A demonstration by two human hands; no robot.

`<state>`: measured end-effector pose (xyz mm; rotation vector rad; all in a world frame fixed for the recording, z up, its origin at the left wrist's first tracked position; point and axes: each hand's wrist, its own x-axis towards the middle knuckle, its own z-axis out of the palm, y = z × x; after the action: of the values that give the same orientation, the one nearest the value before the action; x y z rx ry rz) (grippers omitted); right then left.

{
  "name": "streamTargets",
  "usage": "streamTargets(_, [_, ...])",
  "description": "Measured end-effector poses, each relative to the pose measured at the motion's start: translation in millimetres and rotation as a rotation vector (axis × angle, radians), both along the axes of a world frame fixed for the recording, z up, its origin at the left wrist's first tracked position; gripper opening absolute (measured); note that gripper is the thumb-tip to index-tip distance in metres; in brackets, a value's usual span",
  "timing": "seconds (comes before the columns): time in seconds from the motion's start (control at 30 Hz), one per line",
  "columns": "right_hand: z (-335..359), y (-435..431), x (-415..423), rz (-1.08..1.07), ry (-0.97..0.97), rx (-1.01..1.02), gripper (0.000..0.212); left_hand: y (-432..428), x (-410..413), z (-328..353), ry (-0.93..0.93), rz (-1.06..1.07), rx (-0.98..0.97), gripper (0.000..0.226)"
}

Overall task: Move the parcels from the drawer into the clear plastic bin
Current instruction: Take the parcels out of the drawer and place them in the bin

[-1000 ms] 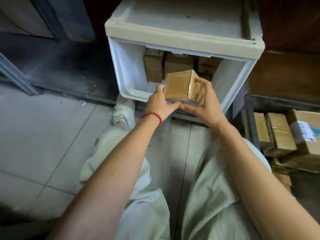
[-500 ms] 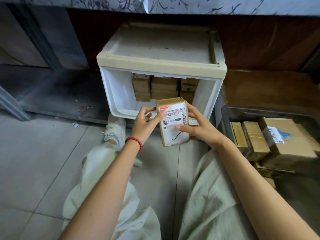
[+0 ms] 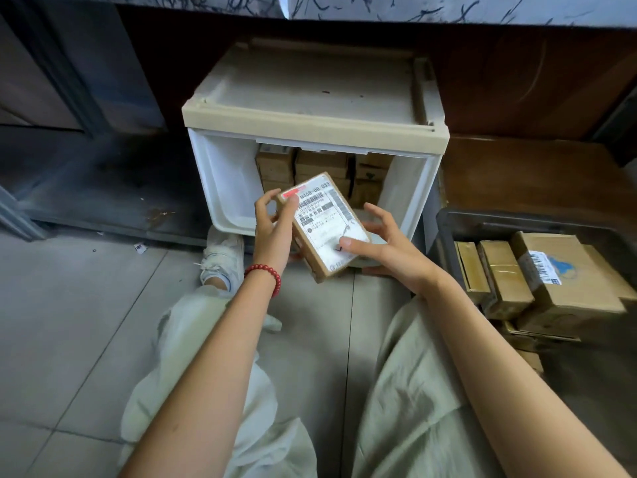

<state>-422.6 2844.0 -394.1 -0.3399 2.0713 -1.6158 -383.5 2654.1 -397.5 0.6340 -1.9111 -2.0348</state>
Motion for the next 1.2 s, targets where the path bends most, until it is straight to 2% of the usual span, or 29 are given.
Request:
streamTargets(0.07, [-1, 3, 0, 0.010, 0.030, -0.023, 0.108, -2, -2, 0, -0.015, 0.051, -0.002, 0.030])
streamTargets(0.2, [-2, 5, -1, 0.009, 0.096, -0.080, 0.094, 1, 1, 2, -0.025, 0.013, -0.013, 0.032])
streamTargets(0.33, [-4, 5, -2, -0.090, 0.107, -0.138, 0.081, -1, 3, 1, 0.049, -0.019, -0.098, 0.049])
streamTargets(0.43, [-5, 6, -5, -0.150, 0.116, -0.147, 0.065, -5, 5, 0, 0.062, -0.018, -0.202, 0.057])
streamTargets(0.6, [-1, 4, -7, -0.220, 0.082, -0.050, 0.028, -5, 10, 2, 0.103, -0.118, -0.210, 0.058])
streamTargets(0.67, [0, 3, -4, -0.232, 0.039, 0.006, 0.032, -2, 13, 3, 0.132, -0.144, -0.198, 0.063])
streamTargets(0.73, [4, 2, -2, -0.210, 0.021, 0.052, 0.051, 0, 15, 5, 0.142, -0.156, -0.203, 0.074])
streamTargets(0.83, [16, 5, 2, -0.181, -0.006, 0.003, 0.069, 6, 11, 14, 0.105, -0.201, -0.211, 0.083])
streamTargets(0.93, [31, 24, 6, -0.181, 0.062, -0.093, 0.067, 24, 0, 27, 0.064, -0.219, -0.264, 0.081])
streamTargets(1.03, [44, 62, 16, -0.241, 0.057, -0.154, 0.063, 58, -14, 39, 0.078, -0.352, -0.311, 0.080])
streamTargets(1.13, [46, 111, 25, -0.358, 0.091, -0.093, 0.072, 101, -28, 48, 0.110, -0.558, -0.345, 0.075])
streamTargets(1.2, [42, 146, 34, -0.470, 0.107, -0.038, 0.061, 131, -35, 49, 0.109, -0.690, -0.354, 0.073])
